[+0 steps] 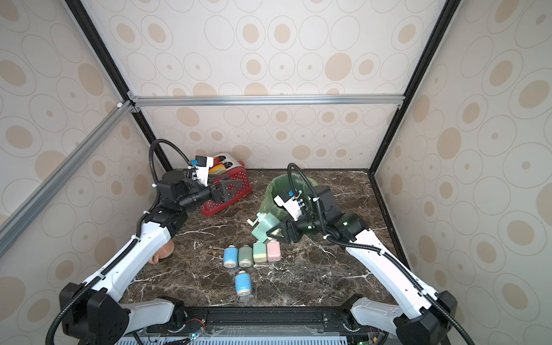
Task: Take out the pencil sharpener tray and clean the shavings
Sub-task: Pick up the pencil sharpener from the center of the board.
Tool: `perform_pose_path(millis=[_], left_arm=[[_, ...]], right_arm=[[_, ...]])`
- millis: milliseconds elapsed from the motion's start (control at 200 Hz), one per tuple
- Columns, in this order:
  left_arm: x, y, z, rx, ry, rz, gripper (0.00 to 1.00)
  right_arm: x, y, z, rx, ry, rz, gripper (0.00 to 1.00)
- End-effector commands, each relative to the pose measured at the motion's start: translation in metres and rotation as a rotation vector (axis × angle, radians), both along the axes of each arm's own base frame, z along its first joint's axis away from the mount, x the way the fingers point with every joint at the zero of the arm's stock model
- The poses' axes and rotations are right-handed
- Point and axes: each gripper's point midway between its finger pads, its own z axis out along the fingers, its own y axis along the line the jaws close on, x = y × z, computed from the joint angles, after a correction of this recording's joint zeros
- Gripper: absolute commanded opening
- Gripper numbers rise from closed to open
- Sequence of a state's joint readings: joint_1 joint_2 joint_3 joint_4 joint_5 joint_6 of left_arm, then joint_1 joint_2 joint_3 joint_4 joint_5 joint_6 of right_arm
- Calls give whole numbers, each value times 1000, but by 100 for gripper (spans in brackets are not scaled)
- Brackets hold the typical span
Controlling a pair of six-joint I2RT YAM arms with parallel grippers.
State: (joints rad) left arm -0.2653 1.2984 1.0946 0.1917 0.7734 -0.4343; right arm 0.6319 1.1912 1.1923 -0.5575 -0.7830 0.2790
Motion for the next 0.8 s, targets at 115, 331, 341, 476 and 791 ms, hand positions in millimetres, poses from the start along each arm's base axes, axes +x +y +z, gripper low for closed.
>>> perform_pose_path(millis=[115,331,341,476,791], left_arm=[[-45,-50,38,-83,-67,-428,99],[-76,-63,32,15,-30,-529,99],[-78,-64,33,14,-29,-538,99],[-97,-68,36,7,-23,-625,99],[-117,-75,33,29,-1,-734,99]], right_arm=[[-1,7,40,173,-38,195,24],[7,8,34,105,-41,217,24],[8,7,33,97,-42,216,24],[5,2,31,28,-64,249,24],[8,-1,35,-22,-119,276,23]])
